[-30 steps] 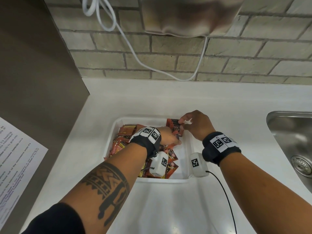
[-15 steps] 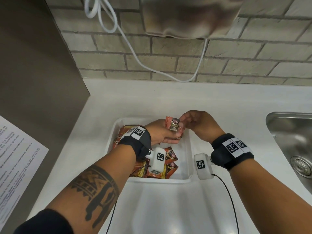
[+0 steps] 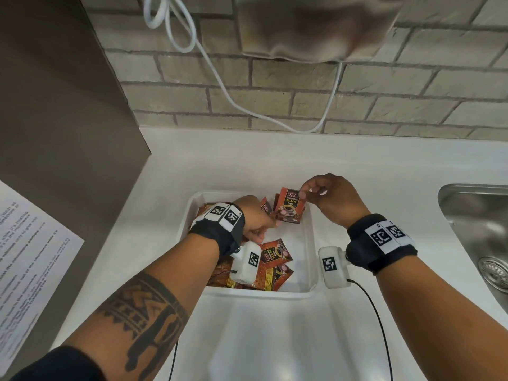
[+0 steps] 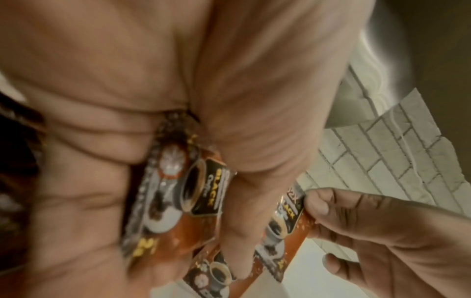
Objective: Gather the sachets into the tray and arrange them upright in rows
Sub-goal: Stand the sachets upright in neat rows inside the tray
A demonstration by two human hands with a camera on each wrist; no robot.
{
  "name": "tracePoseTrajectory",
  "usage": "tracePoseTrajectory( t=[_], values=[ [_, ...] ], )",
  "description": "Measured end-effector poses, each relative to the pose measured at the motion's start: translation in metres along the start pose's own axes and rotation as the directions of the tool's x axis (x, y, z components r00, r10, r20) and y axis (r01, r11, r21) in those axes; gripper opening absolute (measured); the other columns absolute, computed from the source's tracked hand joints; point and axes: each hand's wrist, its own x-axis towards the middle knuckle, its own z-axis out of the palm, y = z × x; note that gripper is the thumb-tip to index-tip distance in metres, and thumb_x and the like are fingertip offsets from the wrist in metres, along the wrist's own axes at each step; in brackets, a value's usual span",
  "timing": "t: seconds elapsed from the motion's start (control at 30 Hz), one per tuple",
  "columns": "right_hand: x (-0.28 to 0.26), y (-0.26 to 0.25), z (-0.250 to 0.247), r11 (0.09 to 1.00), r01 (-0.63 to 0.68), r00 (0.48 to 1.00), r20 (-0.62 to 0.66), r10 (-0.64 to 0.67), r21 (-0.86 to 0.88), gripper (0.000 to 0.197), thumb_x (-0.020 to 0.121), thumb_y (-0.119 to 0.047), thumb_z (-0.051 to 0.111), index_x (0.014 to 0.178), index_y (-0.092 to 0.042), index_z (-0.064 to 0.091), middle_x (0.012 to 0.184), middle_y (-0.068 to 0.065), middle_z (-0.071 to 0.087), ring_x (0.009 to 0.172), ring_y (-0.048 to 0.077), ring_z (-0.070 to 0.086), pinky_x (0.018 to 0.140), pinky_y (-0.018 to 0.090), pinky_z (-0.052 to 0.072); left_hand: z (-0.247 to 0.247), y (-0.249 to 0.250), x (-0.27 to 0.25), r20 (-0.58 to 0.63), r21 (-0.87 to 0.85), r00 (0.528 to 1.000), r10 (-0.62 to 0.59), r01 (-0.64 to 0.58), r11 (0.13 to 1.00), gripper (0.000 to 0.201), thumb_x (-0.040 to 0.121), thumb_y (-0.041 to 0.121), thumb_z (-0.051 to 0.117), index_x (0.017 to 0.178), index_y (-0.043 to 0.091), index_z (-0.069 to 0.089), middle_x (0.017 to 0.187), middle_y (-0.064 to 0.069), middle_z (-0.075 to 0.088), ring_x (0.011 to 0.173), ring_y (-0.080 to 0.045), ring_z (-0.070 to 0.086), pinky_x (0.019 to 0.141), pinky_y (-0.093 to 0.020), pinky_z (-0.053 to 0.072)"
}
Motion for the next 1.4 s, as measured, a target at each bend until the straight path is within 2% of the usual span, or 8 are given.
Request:
tracePoseTrajectory(
  t=[0.2,0.3,0.37,0.43,0.73,0.9,1.27,1.4],
  values=[
    [0.0,0.008,0.011,0.998,-0.062,0.998,-0.023,0.061,-0.02,0.004,0.086,-0.025,0.075,0.082,-0.026,0.076,0.09,-0.013,0.062,0.085,0.004,0.054,0.068,0.021,0.039,0.005,0.001,0.005,0.035,0.157,0.998,-0.051,0.045,0.987,0.027,0.091,0.024,0.074,0.11,0.004,0.071,0.085,-0.007,0.069,0.078,-0.023,0.065,0.091,-0.041,0.059],
    [-0.002,0.009,0.019,0.996,-0.083,0.996,-0.025,0.083,-0.02,0.006,0.085,-0.021,0.074,0.081,-0.025,0.077,0.087,-0.014,0.063,0.087,0.004,0.055,0.071,0.024,0.039,0.02,0.004,0.009,0.105,0.168,0.994,-0.016,-0.002,0.986,0.026,0.092,0.031,0.072,0.106,0.009,0.069,0.079,-0.005,0.068,0.07,-0.02,0.064,0.066,-0.029,0.058],
    [-0.004,0.011,0.022,0.996,-0.079,0.997,-0.025,0.078,-0.036,0.009,0.085,-0.016,0.072,0.081,-0.022,0.078,0.078,-0.017,0.06,0.081,-0.002,0.054,0.067,0.015,0.037,0.027,0.007,0.009,0.093,0.237,0.996,-0.004,-0.018,0.971,0.026,0.095,0.036,0.068,0.09,0.011,0.068,0.067,0.0,0.065,0.053,-0.014,0.059,0.045,-0.019,0.048],
    [-0.004,0.013,0.025,0.995,-0.085,0.996,-0.021,0.084,-0.045,0.011,0.085,-0.013,0.071,0.08,-0.019,0.079,0.074,-0.018,0.06,0.078,-0.006,0.052,0.063,0.009,0.034,0.032,0.009,0.011,0.078,0.289,0.997,0.006,-0.028,0.957,0.029,0.096,0.038,0.066,0.084,0.012,0.065,0.06,0.002,0.062,0.042,-0.011,0.052,0.039,-0.017,0.041],
    [0.001,0.027,0.032,0.991,-0.107,0.994,-0.04,0.104,-0.084,0.008,0.082,-0.019,0.077,0.084,-0.026,0.078,0.095,-0.008,0.059,0.086,0.007,0.055,0.066,0.01,0.034,0.035,0.015,0.02,0.074,0.313,0.997,0.014,-0.037,0.949,0.031,0.097,0.037,0.063,0.085,0.009,0.065,0.052,0.002,0.061,0.036,-0.012,0.05,0.042,-0.02,0.042],
    [0.002,0.029,0.031,0.994,-0.092,0.996,-0.02,0.091,-0.057,0.015,0.082,-0.014,0.078,0.087,-0.028,0.077,0.102,-0.007,0.06,0.084,-0.002,0.053,0.067,0.007,0.033,0.037,0.017,0.017,0.068,0.302,0.998,0.004,-0.024,0.953,0.031,0.097,0.036,0.064,0.086,0.008,0.065,0.046,0.005,0.059,0.036,-0.012,0.049,0.042,-0.02,0.043],
    [-0.006,0.019,0.02,0.998,-0.022,0.999,-0.04,0.02,-0.051,0.013,0.084,-0.019,0.078,0.091,-0.029,0.076,0.103,-0.006,0.061,0.091,0.01,0.055,0.07,0.016,0.038,0.033,0.019,0.003,0.086,0.202,0.996,-0.001,-0.017,0.979,0.026,0.1,0.028,0.061,0.08,0.011,0.06,0.062,0.0,0.061,0.033,-0.006,0.051,0.033,-0.014,0.037],
    [-0.015,0.009,0.012,1.0,0.008,0.998,-0.058,-0.009,-0.017,0.005,0.086,-0.025,0.075,0.088,-0.03,0.076,0.096,-0.009,0.065,0.085,0.004,0.056,0.069,0.015,0.04,0.028,0.017,-0.001,0.111,0.091,0.994,-0.009,-0.001,0.996,0.016,0.101,0.02,0.06,0.093,0.006,0.062,0.072,-0.003,0.062,0.039,-0.007,0.055,0.033,-0.014,0.039]
  ],
)
